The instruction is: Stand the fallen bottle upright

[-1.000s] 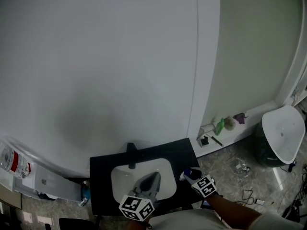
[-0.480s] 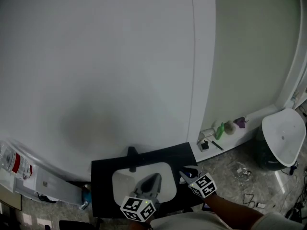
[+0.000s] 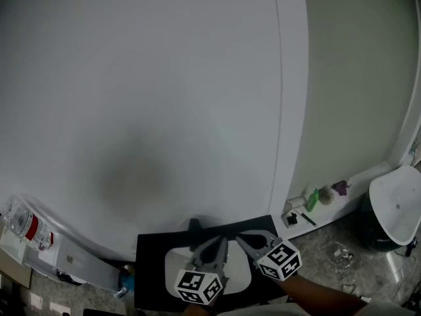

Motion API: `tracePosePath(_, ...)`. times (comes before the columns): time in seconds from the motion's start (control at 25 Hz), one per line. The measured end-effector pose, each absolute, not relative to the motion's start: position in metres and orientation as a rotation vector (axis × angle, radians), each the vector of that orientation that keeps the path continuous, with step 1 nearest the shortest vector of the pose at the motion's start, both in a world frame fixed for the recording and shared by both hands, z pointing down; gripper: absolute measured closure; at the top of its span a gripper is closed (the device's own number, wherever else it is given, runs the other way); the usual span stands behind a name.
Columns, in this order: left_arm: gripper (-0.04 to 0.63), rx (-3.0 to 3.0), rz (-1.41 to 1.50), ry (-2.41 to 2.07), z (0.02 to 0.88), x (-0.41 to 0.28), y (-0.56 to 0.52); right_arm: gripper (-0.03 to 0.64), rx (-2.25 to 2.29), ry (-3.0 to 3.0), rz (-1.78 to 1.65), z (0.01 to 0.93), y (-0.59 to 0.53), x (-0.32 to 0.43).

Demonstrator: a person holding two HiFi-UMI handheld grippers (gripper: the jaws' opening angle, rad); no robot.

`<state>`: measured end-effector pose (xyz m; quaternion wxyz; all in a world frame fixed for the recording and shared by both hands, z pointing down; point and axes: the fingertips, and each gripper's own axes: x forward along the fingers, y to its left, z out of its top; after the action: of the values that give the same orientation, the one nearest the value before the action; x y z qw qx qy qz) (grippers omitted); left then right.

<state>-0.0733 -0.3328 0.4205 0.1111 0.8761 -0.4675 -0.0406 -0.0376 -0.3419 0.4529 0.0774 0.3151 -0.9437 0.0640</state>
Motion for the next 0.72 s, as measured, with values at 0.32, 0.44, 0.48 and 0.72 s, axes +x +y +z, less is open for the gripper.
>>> tracePosePath(0.32,0.589,2.587,-0.100,-1.384,0.413,-0.072,-0.338,0.616,0.958,-2.879,0.121,0.428,-0.345,-0.041)
tracePosePath(0.44,0.589,2.582,-0.096,-1.381,0.414,-0.072,-0.340,0.617,0.965,-2.880,0.116,0.425,-0.347,-0.039)
tracePosePath(0.48,0.589,2.581,-0.096,-1.381,0.414,-0.072,-0.341,0.617,0.967,-2.883,0.117,0.424,-0.348,-0.039)
tracePosePath(0.72,0.589,2.581,-0.097,-1.378,0.415,-0.073,-0.344,0.617,0.971,-2.888,0.113,0.419,-0.352,-0.040)
